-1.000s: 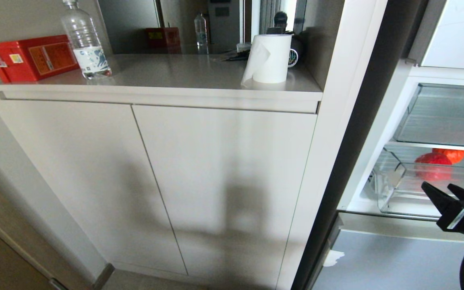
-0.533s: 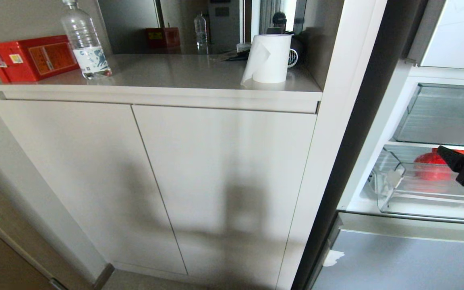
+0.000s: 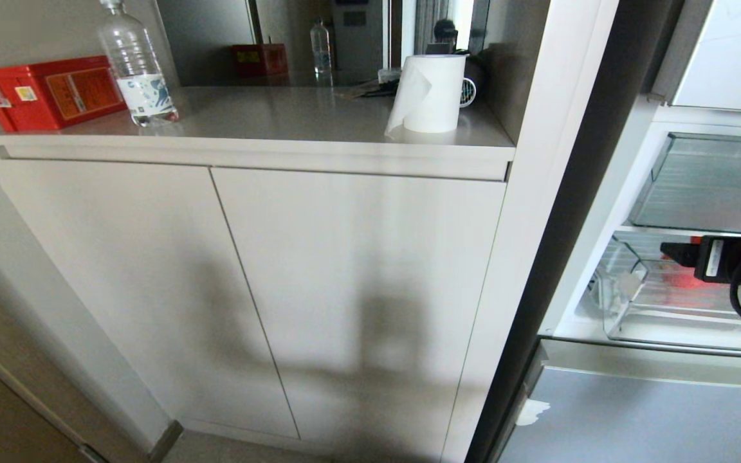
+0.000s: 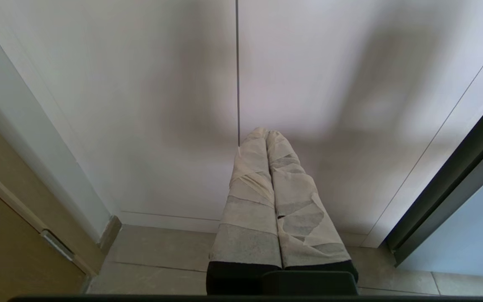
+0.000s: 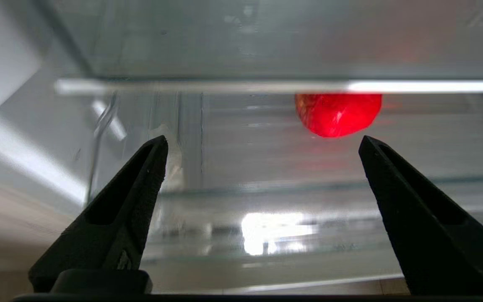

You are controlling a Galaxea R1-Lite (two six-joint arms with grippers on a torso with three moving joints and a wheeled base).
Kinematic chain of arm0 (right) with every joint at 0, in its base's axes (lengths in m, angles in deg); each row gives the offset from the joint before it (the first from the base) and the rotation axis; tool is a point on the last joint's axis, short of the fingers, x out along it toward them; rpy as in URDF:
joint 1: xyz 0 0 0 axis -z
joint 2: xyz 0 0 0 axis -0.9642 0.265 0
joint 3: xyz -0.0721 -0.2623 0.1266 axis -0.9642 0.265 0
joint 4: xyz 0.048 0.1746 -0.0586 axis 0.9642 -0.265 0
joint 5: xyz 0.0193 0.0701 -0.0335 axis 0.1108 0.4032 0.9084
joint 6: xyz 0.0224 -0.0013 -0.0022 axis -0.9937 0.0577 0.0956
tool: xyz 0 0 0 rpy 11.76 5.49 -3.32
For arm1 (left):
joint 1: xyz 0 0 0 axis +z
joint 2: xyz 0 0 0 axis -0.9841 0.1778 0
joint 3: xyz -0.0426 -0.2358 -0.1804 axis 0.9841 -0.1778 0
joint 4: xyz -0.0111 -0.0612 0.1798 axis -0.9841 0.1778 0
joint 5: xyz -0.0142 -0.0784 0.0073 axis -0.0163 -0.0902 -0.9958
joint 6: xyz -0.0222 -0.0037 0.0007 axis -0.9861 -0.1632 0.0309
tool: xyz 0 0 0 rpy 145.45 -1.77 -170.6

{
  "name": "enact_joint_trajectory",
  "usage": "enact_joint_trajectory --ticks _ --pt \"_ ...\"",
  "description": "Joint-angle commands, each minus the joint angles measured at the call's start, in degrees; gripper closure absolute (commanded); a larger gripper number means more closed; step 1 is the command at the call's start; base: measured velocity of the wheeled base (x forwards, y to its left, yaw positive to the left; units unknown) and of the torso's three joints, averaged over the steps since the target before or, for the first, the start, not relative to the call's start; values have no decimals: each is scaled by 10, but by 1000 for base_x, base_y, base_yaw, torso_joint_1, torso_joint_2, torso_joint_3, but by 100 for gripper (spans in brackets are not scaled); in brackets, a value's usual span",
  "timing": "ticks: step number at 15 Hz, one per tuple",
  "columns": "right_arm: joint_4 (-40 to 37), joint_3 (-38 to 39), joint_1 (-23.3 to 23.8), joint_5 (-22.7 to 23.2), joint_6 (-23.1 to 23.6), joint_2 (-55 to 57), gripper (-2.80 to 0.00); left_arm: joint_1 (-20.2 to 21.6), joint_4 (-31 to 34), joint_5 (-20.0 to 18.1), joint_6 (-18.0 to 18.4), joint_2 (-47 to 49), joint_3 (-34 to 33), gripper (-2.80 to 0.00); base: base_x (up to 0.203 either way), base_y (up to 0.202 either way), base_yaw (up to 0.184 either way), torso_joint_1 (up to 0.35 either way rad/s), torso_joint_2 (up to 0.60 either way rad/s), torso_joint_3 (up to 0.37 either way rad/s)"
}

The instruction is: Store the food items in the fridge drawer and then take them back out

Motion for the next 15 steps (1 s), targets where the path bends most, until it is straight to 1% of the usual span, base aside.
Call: enact_joint_trajectory --ticks 1,2,3,5,8,10,11,13,15 --pt "1 -21 5 -1 0 35 -280 0 0 0 0 0 0 0 0 0 0 0 0 0" --pt "0 -36 8 -1 2 45 -280 0 0 0 0 0 0 0 0 0 0 0 0 0" --pt "-11 -44 11 -1 15 53 -280 0 0 0 0 0 0 0 0 0 0 0 0 0" --pt "-55 -72 13 4 26 64 -280 0 0 0 0 0 0 0 0 0 0 0 0 0" --pt "-160 -146 18 14 30 83 -280 0 0 0 0 0 0 0 0 0 0 0 0 0" --pt "-252 -190 22 17 40 94 -280 0 0 0 0 0 0 0 0 0 0 0 0 0" --pt "-279 -199 23 18 54 96 -280 0 0 0 0 0 0 0 0 0 0 0 0 0" --pt "-304 -199 27 18 57 89 -280 0 0 0 0 0 0 0 0 0 0 0 0 0" --pt "-356 -196 37 19 57 66 -280 0 0 0 0 0 0 0 0 0 0 0 0 0"
